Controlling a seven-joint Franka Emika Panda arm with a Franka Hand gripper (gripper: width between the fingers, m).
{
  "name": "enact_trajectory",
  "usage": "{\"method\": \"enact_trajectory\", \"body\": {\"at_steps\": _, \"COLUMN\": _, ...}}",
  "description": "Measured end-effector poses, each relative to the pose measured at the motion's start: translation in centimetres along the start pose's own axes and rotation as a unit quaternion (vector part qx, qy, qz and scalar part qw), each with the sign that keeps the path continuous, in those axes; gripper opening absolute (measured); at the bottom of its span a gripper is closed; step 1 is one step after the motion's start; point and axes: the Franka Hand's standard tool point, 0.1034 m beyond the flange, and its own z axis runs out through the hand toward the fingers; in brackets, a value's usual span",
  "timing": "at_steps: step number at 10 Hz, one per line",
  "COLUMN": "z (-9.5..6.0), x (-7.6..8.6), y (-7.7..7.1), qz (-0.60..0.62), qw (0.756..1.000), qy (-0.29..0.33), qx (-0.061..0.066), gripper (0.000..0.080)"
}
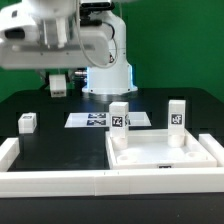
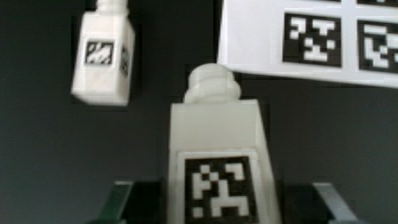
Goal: Assemble square table
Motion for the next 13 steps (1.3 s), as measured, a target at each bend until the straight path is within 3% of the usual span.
{"method": "enact_trajectory", "body": {"at_steps": 4, "z": 0.4, "x": 0.9, "y": 0.3, "qz": -0.006, "qw": 0.990, "qy": 0.140, "qx": -0.015, "gripper": 0.0291}}
{"method": "enact_trajectory", "body": {"at_steps": 6, "z": 1.3, "x": 1.5, "y": -0.4, "qz": 0.008, "qw": 0.980, "qy": 0.199, "qx": -0.011, "gripper": 0.0291}}
{"method": "enact_trajectory", "body": {"at_steps": 8, "z": -0.7, "x": 3.5, "y": -1.3, "qz": 0.033, "qw": 0.961, "qy": 0.275, "qx": -0.009, "gripper": 0.0291}}
{"method": "enact_trajectory", "body": {"at_steps": 10, "z": -2.8, "x": 4.4, "y": -1.2, "qz": 0.039, "qw": 0.940, "qy": 0.337, "qx": -0.019, "gripper": 0.0291}}
{"method": "enact_trajectory", "body": {"at_steps": 11, "z": -3.3, "x": 4.4, "y": -1.0, "qz": 0.044, "qw": 0.933, "qy": 0.357, "qx": -0.025, "gripper": 0.0291}}
{"method": "enact_trajectory", "body": {"at_steps": 12, "z": -3.3, "x": 4.2, "y": -0.3, "qz": 0.043, "qw": 0.924, "qy": 0.377, "qx": -0.044, "gripper": 0.0291}}
{"method": "enact_trajectory", "body": {"at_steps": 13, "z": -3.0, "x": 4.1, "y": -0.4, "qz": 0.043, "qw": 0.925, "qy": 0.375, "qx": -0.043, "gripper": 0.0291}}
